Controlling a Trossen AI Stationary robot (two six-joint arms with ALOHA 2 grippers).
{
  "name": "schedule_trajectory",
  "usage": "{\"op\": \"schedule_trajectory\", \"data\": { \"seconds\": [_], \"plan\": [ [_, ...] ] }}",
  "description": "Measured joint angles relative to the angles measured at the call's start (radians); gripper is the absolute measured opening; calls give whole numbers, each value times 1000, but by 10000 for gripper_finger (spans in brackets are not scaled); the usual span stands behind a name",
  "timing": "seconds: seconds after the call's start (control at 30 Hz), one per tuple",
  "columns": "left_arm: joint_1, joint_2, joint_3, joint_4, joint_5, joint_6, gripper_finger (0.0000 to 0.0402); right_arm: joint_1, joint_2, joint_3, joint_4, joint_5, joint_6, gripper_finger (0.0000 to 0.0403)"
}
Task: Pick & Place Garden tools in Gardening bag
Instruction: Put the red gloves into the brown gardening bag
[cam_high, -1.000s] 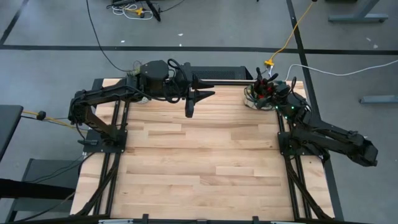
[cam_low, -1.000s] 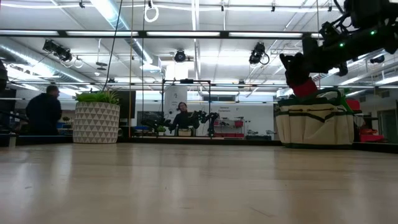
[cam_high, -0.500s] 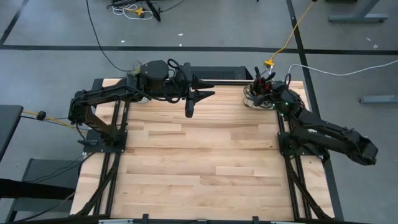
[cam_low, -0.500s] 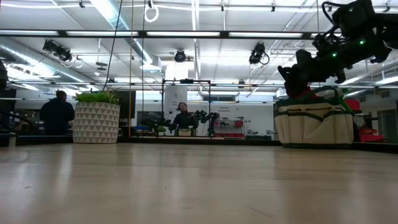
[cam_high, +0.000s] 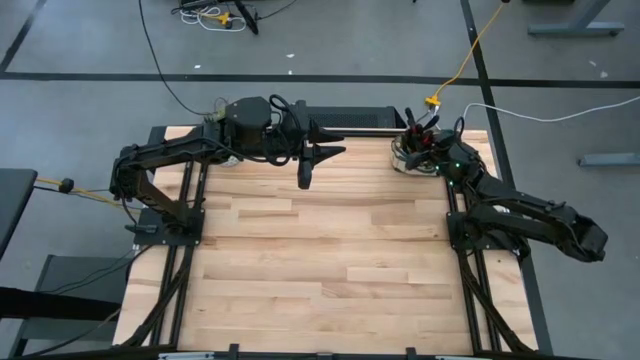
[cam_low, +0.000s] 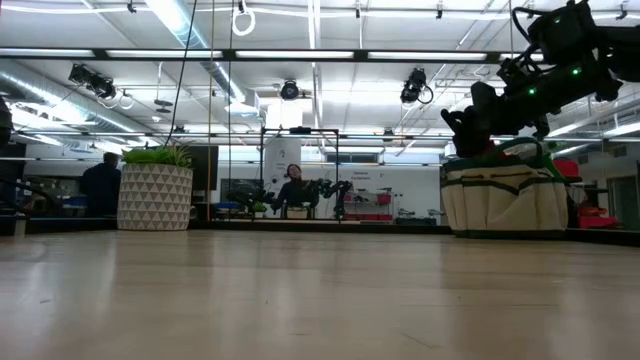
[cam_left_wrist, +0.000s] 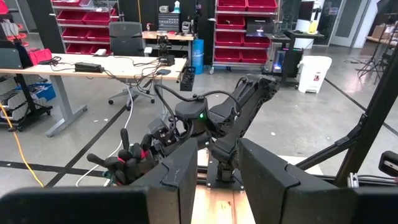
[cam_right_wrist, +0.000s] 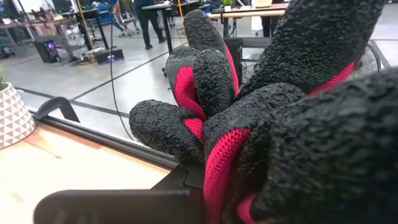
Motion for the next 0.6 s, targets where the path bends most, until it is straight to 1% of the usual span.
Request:
{"op": "schedule_trajectory", "data": {
  "seconds": [0.2,0.3,0.47,0.6],
  "plan": [
    [0,0,0,0,0,0,122,0,6,0,-17,1,-1,39],
    [0,0,0,0,0,0,122,0,6,0,-17,1,7,46],
    [0,0,0,0,0,-1,122,0,6,0,-18,1,7,73],
    [0,0,0,0,0,-2,122,0,6,0,-23,17,16,104]
  ]
}}
